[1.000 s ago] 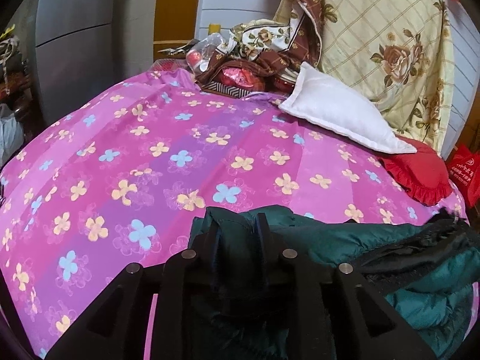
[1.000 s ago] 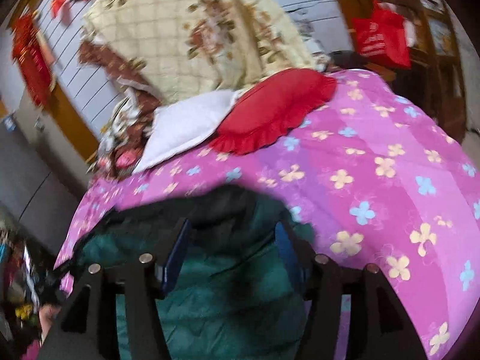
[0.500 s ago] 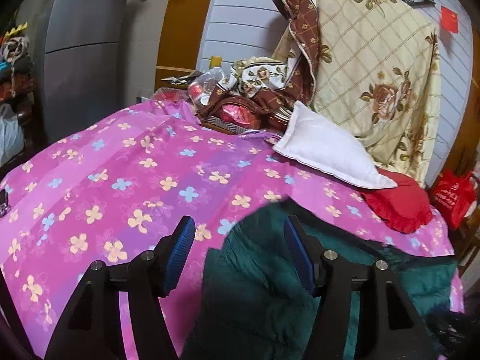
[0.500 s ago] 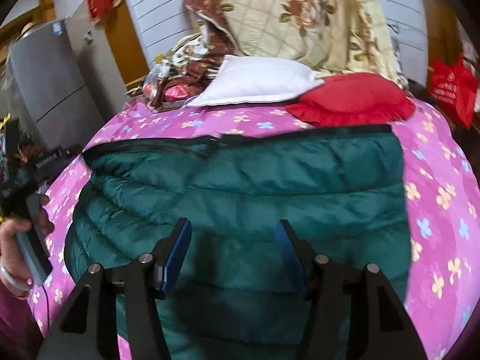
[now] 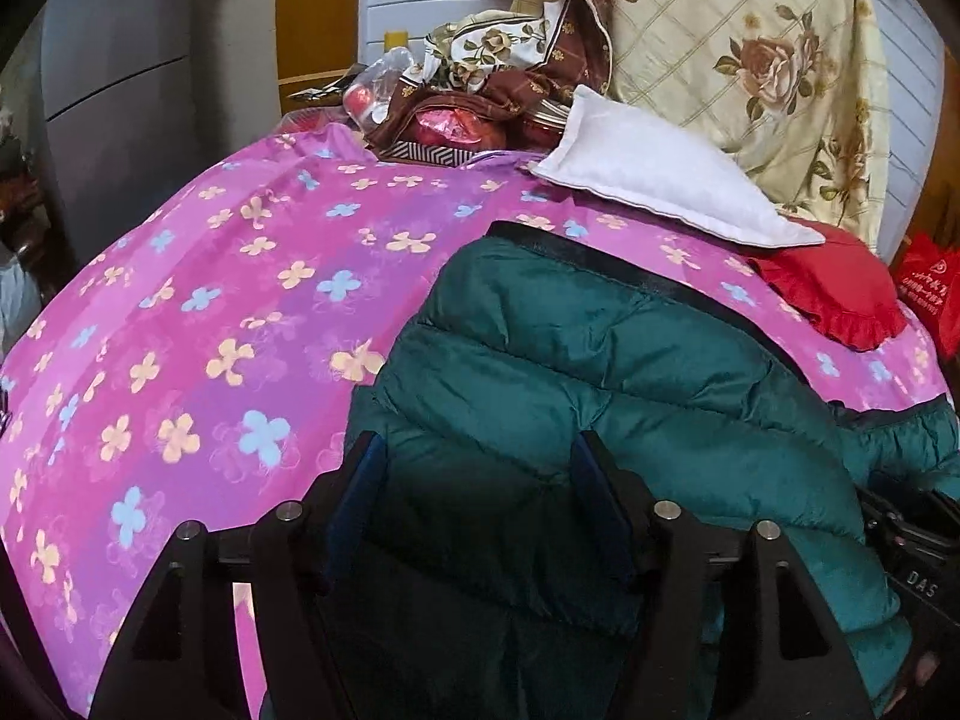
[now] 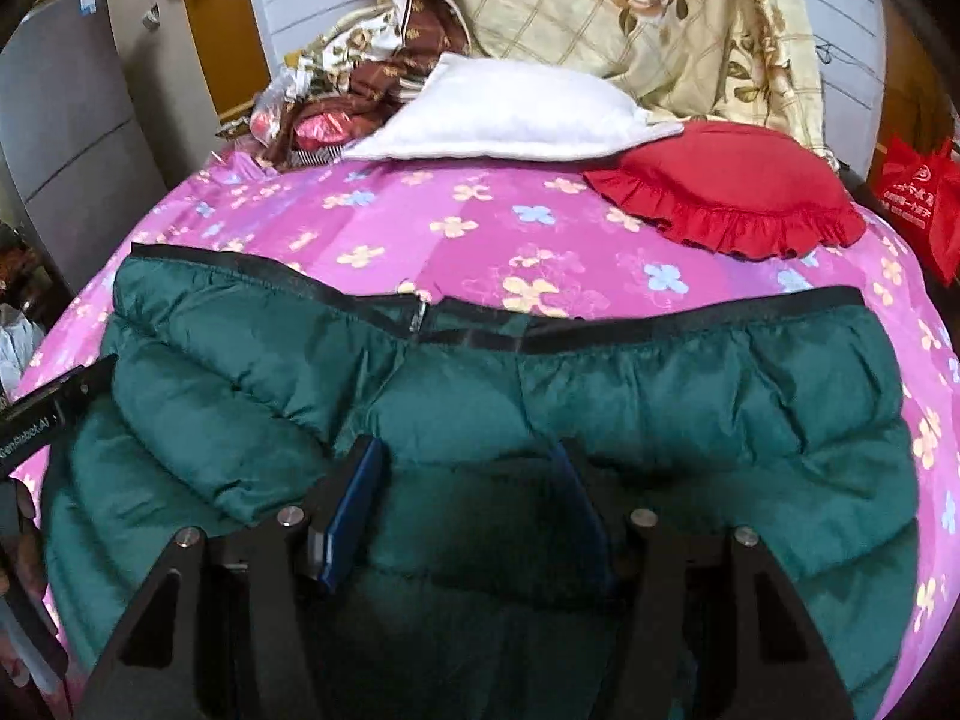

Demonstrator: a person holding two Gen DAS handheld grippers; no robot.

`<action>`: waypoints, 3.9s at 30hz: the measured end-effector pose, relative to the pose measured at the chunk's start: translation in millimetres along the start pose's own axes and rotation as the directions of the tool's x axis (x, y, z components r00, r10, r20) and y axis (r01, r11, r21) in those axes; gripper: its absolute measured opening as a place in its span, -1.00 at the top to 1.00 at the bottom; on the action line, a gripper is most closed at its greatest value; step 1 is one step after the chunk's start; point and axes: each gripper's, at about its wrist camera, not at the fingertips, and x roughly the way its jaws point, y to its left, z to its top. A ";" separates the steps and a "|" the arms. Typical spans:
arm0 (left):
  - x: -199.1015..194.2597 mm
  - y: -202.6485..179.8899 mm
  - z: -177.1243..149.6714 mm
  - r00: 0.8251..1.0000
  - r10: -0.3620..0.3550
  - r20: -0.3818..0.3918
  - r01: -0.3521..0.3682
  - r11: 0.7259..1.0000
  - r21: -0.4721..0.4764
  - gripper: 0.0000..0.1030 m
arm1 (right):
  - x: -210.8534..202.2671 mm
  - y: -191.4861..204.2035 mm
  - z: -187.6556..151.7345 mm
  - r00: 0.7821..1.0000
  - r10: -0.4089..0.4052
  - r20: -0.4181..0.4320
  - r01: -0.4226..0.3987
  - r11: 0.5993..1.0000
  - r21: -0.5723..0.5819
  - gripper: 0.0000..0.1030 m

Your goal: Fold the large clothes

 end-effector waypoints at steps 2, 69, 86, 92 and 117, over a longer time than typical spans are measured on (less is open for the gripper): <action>4.4 -2.1 1.3 1.000 0.012 -0.004 -0.012 1.000 0.007 0.08 | 14.8 -4.0 3.8 1.000 0.008 -0.022 -0.008 1.000 0.016 -0.20; 2.1 55.8 -14.5 0.959 -0.245 -0.141 0.219 0.960 -0.176 -0.33 | -90.1 -162.8 -96.1 0.997 0.066 0.037 -0.076 0.901 0.427 -0.84; 23.3 73.5 -20.4 0.915 -0.362 -0.177 0.310 0.913 -0.265 -0.61 | -54.2 -173.8 -100.6 0.986 0.166 0.033 -0.162 0.864 0.476 -1.00; 33.4 77.5 -22.5 0.889 -0.410 -0.203 0.344 0.891 -0.295 -0.67 | -42.9 -177.2 -99.2 0.974 0.223 0.036 -0.212 0.849 0.484 -1.00; 9.8 61.9 -21.6 0.857 -0.486 -0.173 0.448 0.867 -0.217 0.47 | -47.7 -143.4 -82.7 0.949 0.313 0.031 -0.305 0.889 0.342 -0.19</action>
